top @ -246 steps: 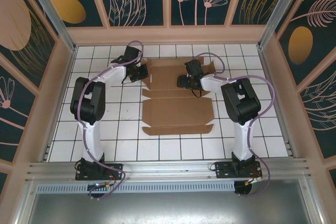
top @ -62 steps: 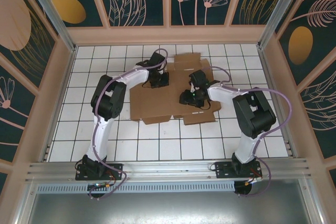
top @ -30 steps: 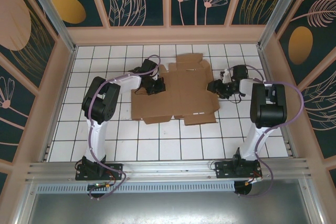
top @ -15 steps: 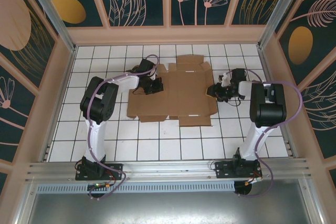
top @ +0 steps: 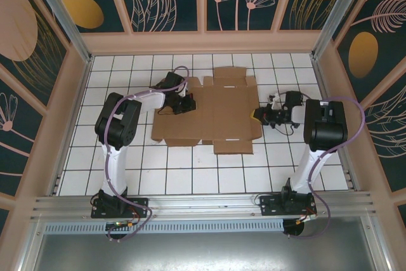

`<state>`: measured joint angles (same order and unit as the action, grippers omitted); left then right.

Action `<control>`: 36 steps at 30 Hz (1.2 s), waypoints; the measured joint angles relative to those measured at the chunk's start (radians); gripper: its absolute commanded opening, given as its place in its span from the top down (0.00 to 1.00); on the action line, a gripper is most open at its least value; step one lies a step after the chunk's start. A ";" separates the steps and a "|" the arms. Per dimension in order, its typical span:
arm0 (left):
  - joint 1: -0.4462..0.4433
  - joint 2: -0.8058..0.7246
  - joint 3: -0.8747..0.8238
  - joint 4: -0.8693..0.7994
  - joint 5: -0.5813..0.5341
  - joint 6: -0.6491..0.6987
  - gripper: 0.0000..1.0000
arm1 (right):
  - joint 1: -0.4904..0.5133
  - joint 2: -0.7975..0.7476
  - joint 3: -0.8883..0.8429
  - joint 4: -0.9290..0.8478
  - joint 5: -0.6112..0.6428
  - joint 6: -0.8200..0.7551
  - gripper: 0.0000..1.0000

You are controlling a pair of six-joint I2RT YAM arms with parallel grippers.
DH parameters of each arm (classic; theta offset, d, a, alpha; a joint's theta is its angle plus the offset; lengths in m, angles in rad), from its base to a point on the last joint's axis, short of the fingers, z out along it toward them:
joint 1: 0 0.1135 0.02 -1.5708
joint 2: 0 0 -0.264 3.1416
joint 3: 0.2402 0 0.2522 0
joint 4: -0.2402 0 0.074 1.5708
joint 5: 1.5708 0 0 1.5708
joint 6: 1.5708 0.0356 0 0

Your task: Fold the paper box

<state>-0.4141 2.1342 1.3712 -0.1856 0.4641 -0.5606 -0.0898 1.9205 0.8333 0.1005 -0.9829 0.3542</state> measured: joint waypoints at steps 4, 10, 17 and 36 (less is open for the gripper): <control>0.010 0.000 -0.008 0.012 0.021 0.003 1.00 | -0.005 0.001 -0.044 0.082 -0.059 0.077 0.86; 0.016 0.000 -0.021 0.034 0.040 0.004 1.00 | 0.001 0.013 -0.035 0.087 -0.088 0.102 0.81; 0.023 -0.005 -0.038 0.059 0.051 0.003 1.00 | 0.015 0.013 -0.026 0.087 -0.084 0.108 0.80; 0.037 -0.058 -0.124 0.119 0.011 -0.002 1.00 | 0.081 -0.071 0.024 -0.006 -0.010 0.109 0.85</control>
<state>-0.3775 2.0762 1.2472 -0.0666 0.4747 -0.5621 -0.0086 1.8500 0.8574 0.0944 -0.9924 0.4633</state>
